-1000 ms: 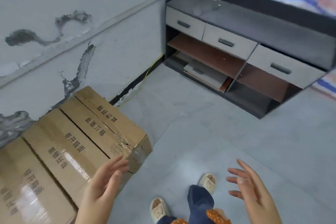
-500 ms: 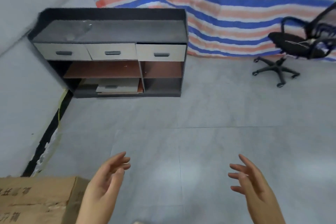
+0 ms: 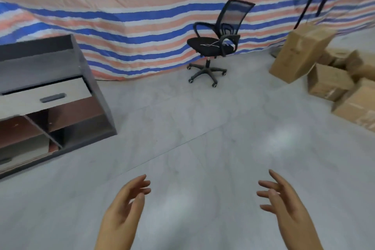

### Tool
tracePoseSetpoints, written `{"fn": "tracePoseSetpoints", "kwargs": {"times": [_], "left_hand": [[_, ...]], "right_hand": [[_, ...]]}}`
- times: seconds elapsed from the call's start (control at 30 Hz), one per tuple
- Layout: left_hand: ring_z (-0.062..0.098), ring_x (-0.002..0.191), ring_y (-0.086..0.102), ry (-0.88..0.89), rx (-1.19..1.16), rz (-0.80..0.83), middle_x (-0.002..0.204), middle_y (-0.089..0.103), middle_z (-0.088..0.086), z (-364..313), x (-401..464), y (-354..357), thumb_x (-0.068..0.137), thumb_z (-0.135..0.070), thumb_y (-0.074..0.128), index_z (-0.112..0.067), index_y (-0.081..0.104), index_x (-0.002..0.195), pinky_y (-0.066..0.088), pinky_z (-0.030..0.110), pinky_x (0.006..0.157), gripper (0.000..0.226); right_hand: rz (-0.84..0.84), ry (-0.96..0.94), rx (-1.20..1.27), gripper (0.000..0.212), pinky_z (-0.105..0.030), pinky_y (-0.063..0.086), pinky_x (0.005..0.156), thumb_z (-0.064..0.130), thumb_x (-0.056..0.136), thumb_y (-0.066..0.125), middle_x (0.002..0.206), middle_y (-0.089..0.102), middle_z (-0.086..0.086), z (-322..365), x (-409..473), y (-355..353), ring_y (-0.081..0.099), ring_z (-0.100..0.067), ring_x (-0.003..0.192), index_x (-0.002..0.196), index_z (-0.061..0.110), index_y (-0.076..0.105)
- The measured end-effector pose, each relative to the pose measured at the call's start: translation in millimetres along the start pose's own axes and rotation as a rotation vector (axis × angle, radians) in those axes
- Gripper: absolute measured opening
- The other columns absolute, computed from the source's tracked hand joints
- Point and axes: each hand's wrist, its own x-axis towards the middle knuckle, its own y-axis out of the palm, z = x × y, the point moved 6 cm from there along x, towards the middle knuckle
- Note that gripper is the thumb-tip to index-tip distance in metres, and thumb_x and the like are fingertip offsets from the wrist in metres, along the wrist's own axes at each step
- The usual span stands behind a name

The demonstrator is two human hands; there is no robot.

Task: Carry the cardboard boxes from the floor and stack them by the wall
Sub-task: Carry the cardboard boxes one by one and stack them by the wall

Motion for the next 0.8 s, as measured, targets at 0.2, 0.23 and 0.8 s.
{"fn": "tracePoseSetpoints", "kwargs": {"times": [0.2, 0.23, 0.8], "left_hand": [[0.01, 0.089, 0.068, 0.02, 0.034, 0.177, 0.101, 0.071, -0.007, -8.2, 54.1, 90.6, 0.09, 0.012, 0.047, -0.019, 0.067, 0.104, 0.051, 0.028, 0.084, 0.039], [0.011, 0.089, 0.068, 0.015, 0.042, 0.205, 0.101, 0.071, -0.007, -7.7, 63.9, 104.3, 0.09, 0.012, 0.048, -0.019, 0.067, 0.103, 0.052, 0.027, 0.083, 0.039], [0.011, 0.087, 0.069, -0.032, 0.006, 0.391, 0.094, 0.073, 0.002, -61.2, 371.7, 284.9, 0.093, 0.01, 0.043, -0.016, 0.066, 0.104, 0.052, 0.031, 0.085, 0.036]], "right_hand": [[-0.166, 0.149, 0.031, 0.038, -0.022, 0.055, 0.062, -0.001, 0.095, 0.045, 0.105, 0.068, -0.002, -38.1, 28.0, -51.6, 0.067, -0.005, 0.079, 0.119, 0.026, 0.056], [-0.18, 0.172, 0.031, 0.038, -0.021, 0.055, 0.061, -0.002, 0.094, 0.045, 0.104, 0.068, -0.002, -43.6, 33.9, -54.3, 0.067, -0.005, 0.078, 0.118, 0.026, 0.057], [-0.42, 0.23, 0.103, 0.034, -0.021, 0.056, 0.061, 0.004, 0.098, 0.04, 0.105, 0.067, -0.001, -27.0, 316.9, -44.0, 0.067, -0.005, 0.08, 0.122, 0.022, 0.055]]}}
